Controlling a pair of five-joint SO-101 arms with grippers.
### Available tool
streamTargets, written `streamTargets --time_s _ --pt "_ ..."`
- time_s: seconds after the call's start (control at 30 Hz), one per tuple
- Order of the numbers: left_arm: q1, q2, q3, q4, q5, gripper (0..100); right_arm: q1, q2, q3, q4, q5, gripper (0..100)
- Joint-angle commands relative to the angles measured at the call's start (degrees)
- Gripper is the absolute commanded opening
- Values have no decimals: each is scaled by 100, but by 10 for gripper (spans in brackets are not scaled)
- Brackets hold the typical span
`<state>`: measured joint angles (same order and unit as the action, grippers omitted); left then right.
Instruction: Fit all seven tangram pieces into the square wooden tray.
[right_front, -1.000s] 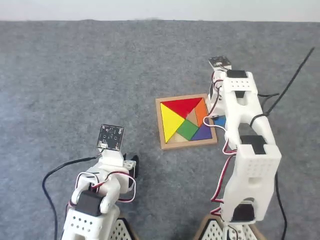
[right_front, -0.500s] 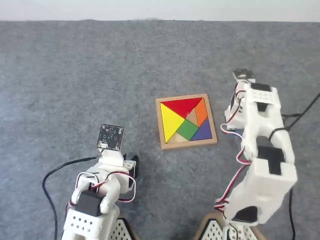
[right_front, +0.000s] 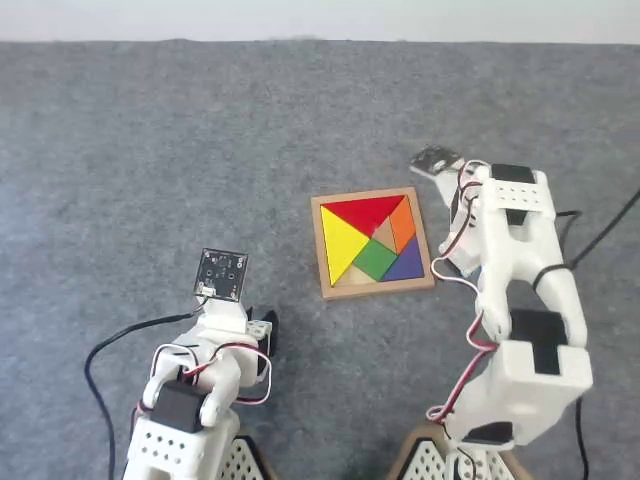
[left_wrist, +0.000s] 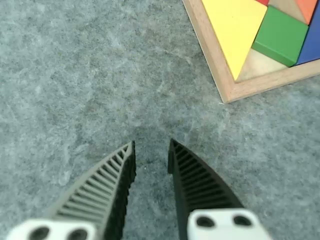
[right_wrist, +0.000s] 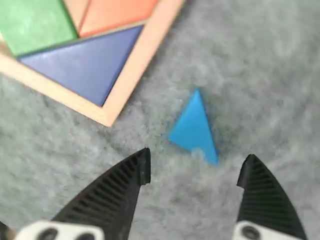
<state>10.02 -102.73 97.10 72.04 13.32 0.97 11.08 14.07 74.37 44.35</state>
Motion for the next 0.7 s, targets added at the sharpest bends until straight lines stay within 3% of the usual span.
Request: streamTargets --time_s 0.0,0.13,0.37,0.67 --pt "9 -97 -66 9 35 105 92 171 -62 -409 747 292" --pt "9 -97 -66 9 35 105 57 558 -79 -567 1178 292" --pt "9 -97 -66 9 35 105 233 998 -88 -796 1178 281" --pt "9 -97 -66 9 35 105 207 998 -88 -549 756 69"
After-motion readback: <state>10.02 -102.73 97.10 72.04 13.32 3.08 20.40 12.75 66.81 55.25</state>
